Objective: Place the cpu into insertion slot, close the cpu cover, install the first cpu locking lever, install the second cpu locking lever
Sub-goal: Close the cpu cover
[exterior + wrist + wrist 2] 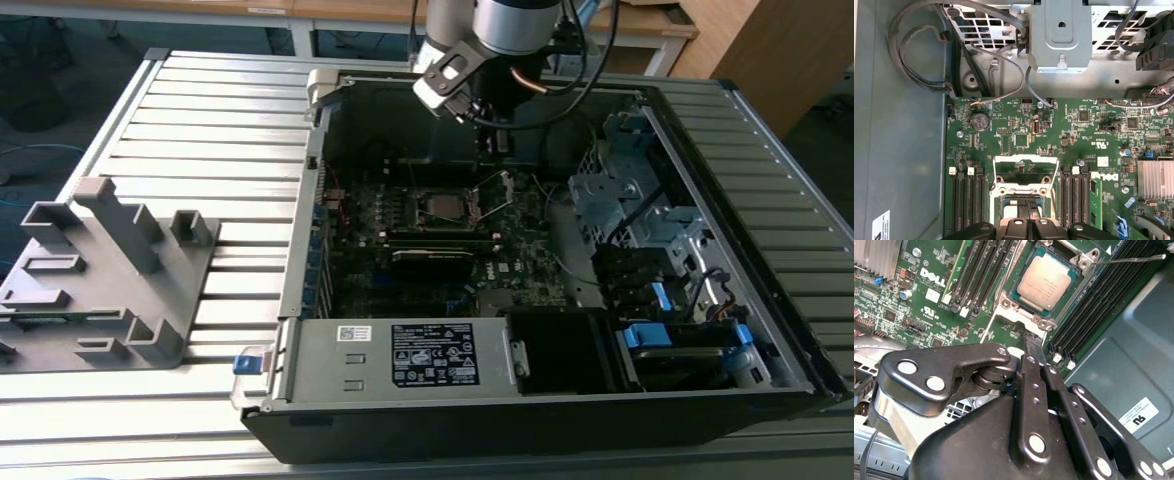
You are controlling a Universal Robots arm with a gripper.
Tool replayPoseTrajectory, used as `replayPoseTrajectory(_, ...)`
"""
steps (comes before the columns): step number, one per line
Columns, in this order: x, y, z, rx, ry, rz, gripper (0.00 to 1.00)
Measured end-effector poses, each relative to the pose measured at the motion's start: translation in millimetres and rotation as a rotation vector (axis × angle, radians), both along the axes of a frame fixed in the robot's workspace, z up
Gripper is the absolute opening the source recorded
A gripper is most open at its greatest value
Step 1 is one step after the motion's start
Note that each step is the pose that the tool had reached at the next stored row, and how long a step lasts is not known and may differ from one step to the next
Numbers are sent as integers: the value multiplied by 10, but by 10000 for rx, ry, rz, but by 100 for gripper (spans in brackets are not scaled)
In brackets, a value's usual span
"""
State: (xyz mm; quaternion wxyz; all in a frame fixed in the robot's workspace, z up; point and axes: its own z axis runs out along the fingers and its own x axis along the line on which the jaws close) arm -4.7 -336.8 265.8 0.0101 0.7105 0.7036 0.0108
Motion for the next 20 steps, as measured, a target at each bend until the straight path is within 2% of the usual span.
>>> replayPoseTrajectory(20,49,0,0,-1,1,-1,11)
